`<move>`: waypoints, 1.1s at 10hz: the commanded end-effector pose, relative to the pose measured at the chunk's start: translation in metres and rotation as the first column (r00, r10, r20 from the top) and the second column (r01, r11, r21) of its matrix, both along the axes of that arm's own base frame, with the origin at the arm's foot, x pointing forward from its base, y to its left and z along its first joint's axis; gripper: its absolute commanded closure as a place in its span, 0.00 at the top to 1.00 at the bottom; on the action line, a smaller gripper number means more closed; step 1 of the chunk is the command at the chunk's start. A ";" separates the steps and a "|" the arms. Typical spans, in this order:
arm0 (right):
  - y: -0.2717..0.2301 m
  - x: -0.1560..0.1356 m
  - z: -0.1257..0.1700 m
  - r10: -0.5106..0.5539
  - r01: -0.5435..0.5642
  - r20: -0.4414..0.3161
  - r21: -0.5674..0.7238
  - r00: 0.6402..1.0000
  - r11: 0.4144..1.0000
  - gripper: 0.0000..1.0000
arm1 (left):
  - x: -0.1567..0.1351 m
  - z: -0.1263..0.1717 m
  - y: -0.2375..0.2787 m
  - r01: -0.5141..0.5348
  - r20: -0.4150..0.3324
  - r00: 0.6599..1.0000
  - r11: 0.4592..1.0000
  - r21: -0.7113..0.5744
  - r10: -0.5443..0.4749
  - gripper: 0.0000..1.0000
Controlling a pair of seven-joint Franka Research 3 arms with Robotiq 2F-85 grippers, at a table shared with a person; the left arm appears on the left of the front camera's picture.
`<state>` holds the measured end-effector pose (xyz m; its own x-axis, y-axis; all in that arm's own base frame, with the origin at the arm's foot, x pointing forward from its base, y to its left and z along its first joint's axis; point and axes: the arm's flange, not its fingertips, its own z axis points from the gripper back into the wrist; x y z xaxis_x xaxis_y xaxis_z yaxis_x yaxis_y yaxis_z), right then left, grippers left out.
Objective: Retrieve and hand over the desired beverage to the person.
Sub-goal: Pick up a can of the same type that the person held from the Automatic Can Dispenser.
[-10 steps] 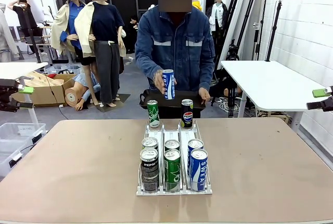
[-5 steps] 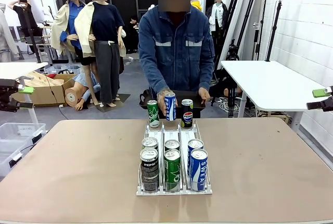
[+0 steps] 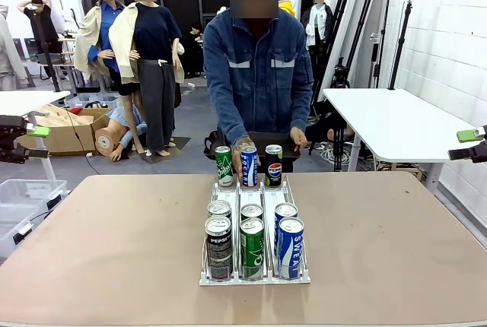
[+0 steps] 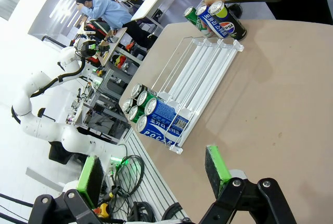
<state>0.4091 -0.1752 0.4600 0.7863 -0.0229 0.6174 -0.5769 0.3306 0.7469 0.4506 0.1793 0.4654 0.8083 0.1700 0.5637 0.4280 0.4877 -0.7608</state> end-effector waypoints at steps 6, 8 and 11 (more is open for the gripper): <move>0.000 -0.001 -0.001 -0.001 0.001 0.000 0.005 1.000 1.000 1.00 | -0.001 0.000 0.001 -0.002 -0.006 1.000 1.000 0.006 0.002 1.00; 0.000 -0.001 -0.001 -0.001 0.001 0.000 0.005 1.000 1.000 1.00 | -0.001 0.000 0.001 -0.002 -0.006 1.000 1.000 0.006 0.002 1.00; 0.000 -0.001 -0.001 -0.001 0.001 0.000 0.005 1.000 1.000 1.00 | -0.001 0.000 0.001 -0.002 -0.006 1.000 1.000 0.006 0.002 1.00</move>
